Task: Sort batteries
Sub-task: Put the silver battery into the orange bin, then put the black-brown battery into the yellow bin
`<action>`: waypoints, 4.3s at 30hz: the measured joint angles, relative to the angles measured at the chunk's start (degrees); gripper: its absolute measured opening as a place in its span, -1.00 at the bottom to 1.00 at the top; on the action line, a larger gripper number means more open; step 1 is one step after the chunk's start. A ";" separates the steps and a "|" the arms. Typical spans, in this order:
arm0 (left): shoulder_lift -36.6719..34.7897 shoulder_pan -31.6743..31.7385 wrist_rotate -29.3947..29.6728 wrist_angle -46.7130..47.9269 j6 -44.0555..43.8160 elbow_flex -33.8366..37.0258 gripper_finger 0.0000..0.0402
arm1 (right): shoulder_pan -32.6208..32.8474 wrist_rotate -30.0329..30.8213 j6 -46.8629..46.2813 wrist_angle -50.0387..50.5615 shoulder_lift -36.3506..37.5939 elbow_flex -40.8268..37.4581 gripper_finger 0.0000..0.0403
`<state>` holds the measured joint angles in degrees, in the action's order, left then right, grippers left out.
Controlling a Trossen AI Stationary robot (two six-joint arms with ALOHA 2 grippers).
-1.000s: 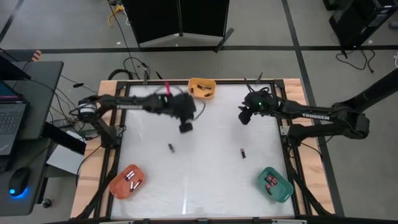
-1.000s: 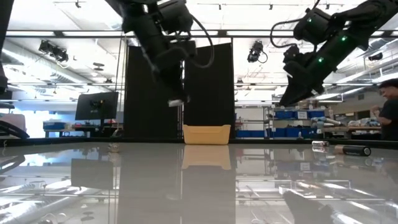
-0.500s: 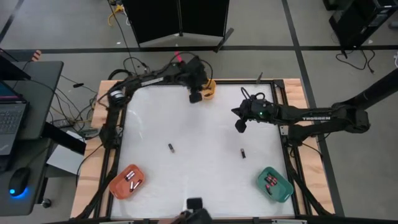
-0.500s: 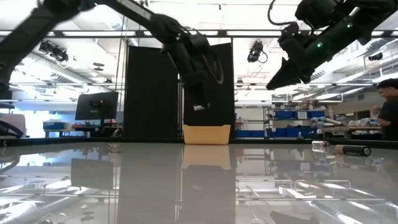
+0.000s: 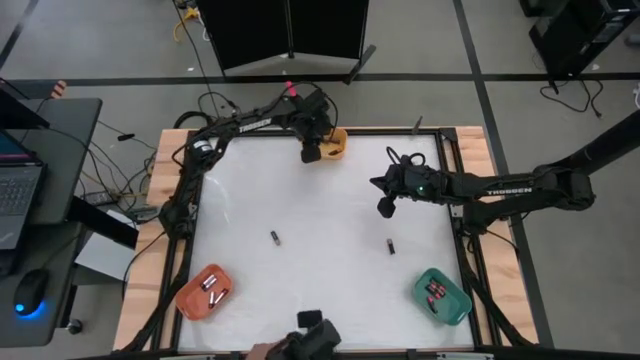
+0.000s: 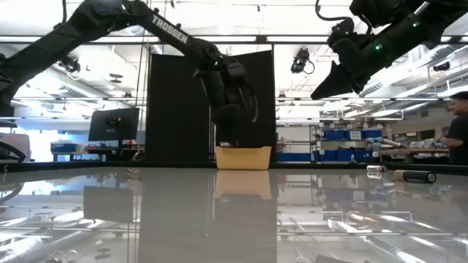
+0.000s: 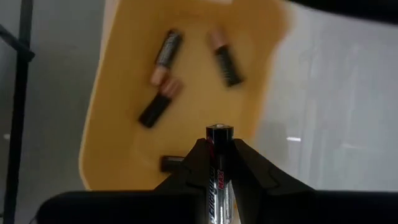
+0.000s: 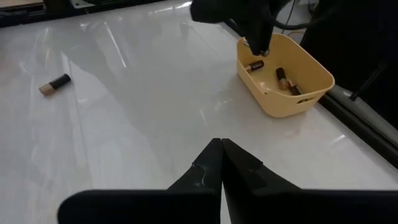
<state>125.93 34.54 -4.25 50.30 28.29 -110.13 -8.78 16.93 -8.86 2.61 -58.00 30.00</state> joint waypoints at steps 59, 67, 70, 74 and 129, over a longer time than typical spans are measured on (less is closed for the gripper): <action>-56.09 -84.47 9.50 -3.38 -114.85 65.42 -0.78 | 1.43 -6.54 9.97 -31.17 -22.56 2.97 -0.96; -56.09 -90.25 10.67 -7.09 -124.53 71.61 -0.78 | 1.43 -6.56 9.95 -31.71 -22.54 2.97 -0.96; -56.09 -90.82 10.75 -7.27 -125.81 72.76 -0.78 | 1.43 -6.55 9.64 -31.73 -22.53 2.96 -0.96; -56.07 -90.81 11.57 -7.16 -126.06 73.96 -0.78 | 1.43 -6.47 9.20 -31.73 -22.53 2.95 -0.96; -60.56 -36.05 -3.34 -37.97 -42.29 72.97 -0.99 | 3.72 0.07 3.07 -23.78 -22.47 2.91 -0.96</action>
<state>65.37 -1.52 -7.59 12.33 -14.00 -37.16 -5.06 17.00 -5.80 -21.17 -80.47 32.91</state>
